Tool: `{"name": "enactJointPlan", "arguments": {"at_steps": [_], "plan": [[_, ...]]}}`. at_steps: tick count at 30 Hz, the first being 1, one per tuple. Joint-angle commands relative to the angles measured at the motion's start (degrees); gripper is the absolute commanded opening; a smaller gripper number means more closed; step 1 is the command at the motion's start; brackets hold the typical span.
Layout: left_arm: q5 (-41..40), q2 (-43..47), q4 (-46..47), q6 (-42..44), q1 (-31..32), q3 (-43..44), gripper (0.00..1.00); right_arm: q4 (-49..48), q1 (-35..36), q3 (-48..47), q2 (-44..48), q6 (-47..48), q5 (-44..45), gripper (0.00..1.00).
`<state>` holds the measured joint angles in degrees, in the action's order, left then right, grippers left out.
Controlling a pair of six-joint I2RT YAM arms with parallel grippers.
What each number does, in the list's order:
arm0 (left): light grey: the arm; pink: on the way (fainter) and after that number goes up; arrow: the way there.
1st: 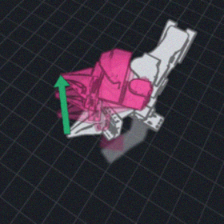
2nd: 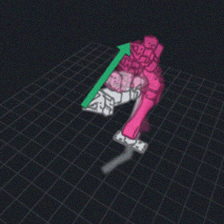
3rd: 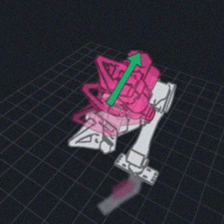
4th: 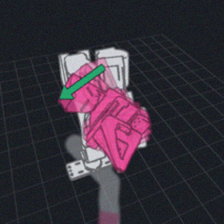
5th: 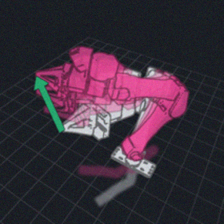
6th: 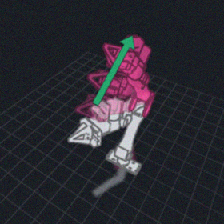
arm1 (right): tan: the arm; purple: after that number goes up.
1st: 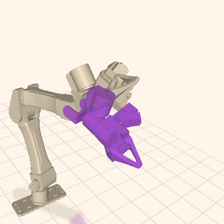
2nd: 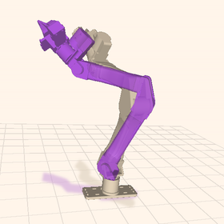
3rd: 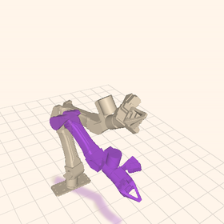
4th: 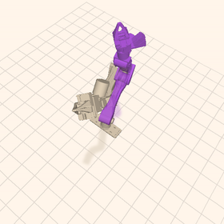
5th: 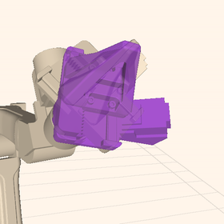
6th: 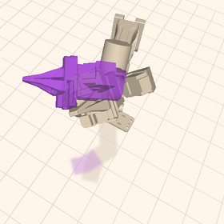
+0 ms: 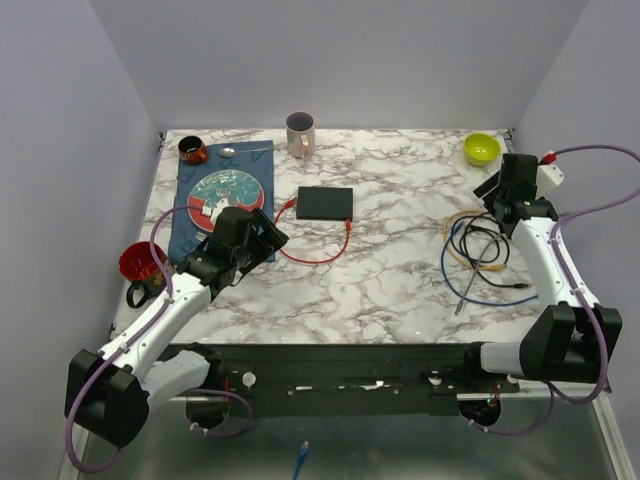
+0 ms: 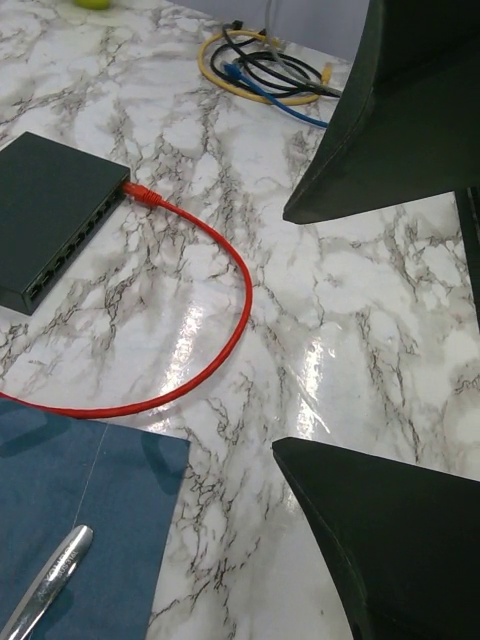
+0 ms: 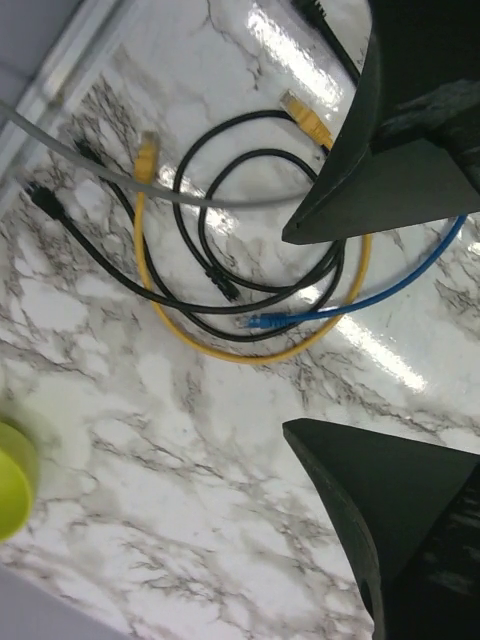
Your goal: Pull the plug from the switch port
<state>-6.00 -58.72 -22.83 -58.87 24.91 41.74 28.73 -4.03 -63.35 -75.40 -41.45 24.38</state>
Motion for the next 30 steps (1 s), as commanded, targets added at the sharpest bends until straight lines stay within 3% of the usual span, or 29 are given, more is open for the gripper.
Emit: {"name": "enactJointPlan", "arguments": {"at_steps": [1,4,8,11,13,15,18,20,30], "plan": [[4.14,0.18,3.13,1.04,-0.47,-0.78,0.99,-4.63,3.14,3.23,0.25,0.14,-9.95,0.80],[5.90,-0.95,6.20,1.30,-0.47,-1.31,0.99,-7.46,8.92,0.87,-2.72,1.89,-12.07,0.80],[12.48,-3.15,15.25,0.61,-0.56,-2.97,0.98,-13.50,15.27,-3.17,-9.30,5.41,-23.90,0.72],[15.57,-6.05,24.48,-2.20,-0.56,-4.73,0.93,-18.17,18.26,-6.25,-16.24,5.15,-32.35,0.58],[16.63,-9.55,29.39,-3.18,-0.56,-4.91,0.89,-18.80,19.76,-8.79,-20.47,5.06,-34.48,0.43],[18.12,-12.54,32.57,-4.05,-0.47,-4.47,0.81,-18.80,20.46,-13.54,-26.78,4.98,-38.25,0.31],[20.75,-19.84,39.07,-6.07,-0.21,-2.72,0.66,-18.27,21.96,-20.57,-34.17,4.98,-43.18,0.22],[21.99,-25.64,43.65,-7.04,0.32,-0.44,0.58,-17.57,23.10,-23.65,-37.18,5.06,-44.33,0.22],[21.91,-39.98,42.35,-5.82,1.37,9.50,0.58,-10.89,24.86,-46.14,-54.06,4.80,-47.41,0.24]]}}
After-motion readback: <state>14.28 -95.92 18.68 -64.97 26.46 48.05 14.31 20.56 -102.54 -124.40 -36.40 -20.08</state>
